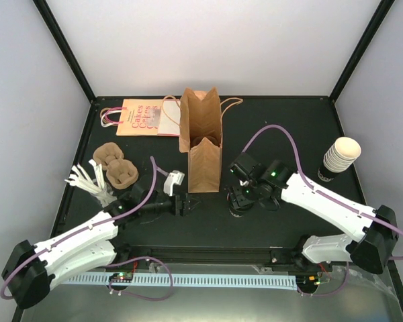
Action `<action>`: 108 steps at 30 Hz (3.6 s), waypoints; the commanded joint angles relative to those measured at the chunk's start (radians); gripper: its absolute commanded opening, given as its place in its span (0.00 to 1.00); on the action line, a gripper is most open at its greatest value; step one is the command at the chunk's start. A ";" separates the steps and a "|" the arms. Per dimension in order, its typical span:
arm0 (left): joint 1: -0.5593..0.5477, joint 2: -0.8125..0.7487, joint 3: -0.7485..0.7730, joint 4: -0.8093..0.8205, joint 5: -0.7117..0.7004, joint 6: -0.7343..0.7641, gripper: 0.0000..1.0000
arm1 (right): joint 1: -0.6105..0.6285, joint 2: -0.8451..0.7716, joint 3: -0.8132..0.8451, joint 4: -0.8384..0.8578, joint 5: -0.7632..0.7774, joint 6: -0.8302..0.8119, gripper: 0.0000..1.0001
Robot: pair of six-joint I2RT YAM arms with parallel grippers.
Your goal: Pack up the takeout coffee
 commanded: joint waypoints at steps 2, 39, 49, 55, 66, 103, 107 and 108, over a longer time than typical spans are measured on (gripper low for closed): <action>-0.014 0.026 0.010 0.069 0.005 -0.013 0.82 | 0.011 0.023 0.024 0.009 0.069 0.014 0.72; -0.031 0.074 0.012 0.099 0.008 -0.017 0.77 | 0.011 0.109 0.014 0.051 0.057 -0.020 0.71; -0.051 0.125 0.021 0.148 0.011 -0.028 0.74 | 0.011 0.122 -0.002 0.050 0.064 -0.025 0.72; -0.072 0.180 0.042 0.177 0.008 -0.029 0.71 | 0.011 0.132 -0.010 0.057 0.068 -0.026 0.72; -0.092 0.252 0.069 0.228 -0.002 -0.033 0.70 | 0.010 0.183 -0.010 0.047 0.040 -0.053 0.72; -0.107 0.583 0.222 0.390 0.015 -0.120 0.47 | 0.037 0.108 -0.127 0.046 -0.184 -0.118 0.71; -0.107 0.579 0.218 0.391 0.016 -0.123 0.46 | 0.054 0.096 -0.124 0.033 -0.191 -0.120 0.71; -0.107 0.574 0.217 0.388 0.017 -0.124 0.46 | 0.065 0.095 -0.124 0.032 -0.192 -0.117 0.71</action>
